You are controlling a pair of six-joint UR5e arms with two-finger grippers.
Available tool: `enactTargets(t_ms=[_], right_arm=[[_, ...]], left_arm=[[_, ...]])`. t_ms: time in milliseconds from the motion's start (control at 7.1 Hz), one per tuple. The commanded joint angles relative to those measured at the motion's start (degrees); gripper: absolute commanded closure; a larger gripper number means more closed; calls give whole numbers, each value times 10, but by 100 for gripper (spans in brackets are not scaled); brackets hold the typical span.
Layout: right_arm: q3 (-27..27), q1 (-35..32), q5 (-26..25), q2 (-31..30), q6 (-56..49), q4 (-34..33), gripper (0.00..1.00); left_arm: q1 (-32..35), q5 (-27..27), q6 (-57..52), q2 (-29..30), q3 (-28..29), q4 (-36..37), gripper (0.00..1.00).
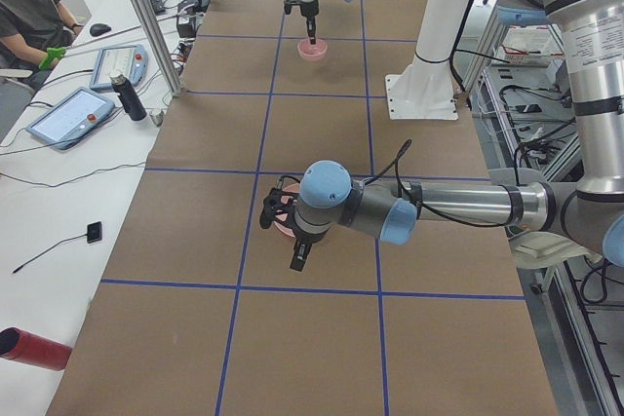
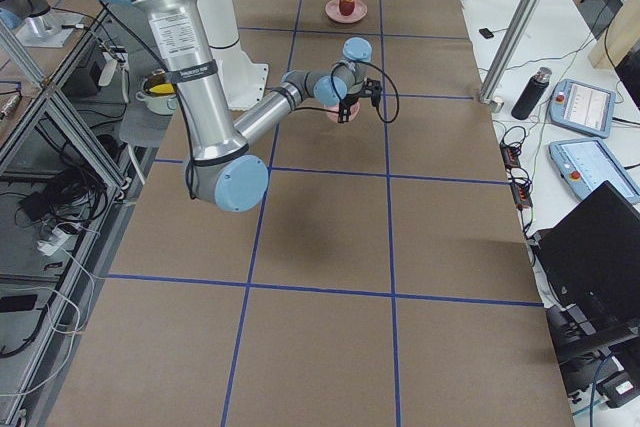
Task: Move apple from plate to bowl
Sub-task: 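Grasp the small pink bowl with the right gripper and slide it toward the table center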
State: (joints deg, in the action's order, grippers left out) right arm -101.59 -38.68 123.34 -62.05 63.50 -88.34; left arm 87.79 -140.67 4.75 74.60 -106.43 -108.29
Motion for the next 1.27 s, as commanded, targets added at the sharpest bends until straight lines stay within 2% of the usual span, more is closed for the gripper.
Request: enactTargets(t_ms=[0,141,282,846,987,1128], right_arm=[[73,27,-17,77,50,19,100],[128,34,-18,85,112,114,100],[177,40,-20,117,167,166,100],[182,50,-28,126,178,159,100],[182,50,-34,123,181,157,84],[182,51,-35,123,182,157,58]], left_arm=[[-2,-7,23,5,0,-2,2],[-2,-7,24,5,0,-2,2],[-8,-7,25,6,2,-2,3],[-25,-9,25,34,6,-3,3],[-41,-8,25,41,6,-3,3],[-45,-7,24,41,5,-4,3]])
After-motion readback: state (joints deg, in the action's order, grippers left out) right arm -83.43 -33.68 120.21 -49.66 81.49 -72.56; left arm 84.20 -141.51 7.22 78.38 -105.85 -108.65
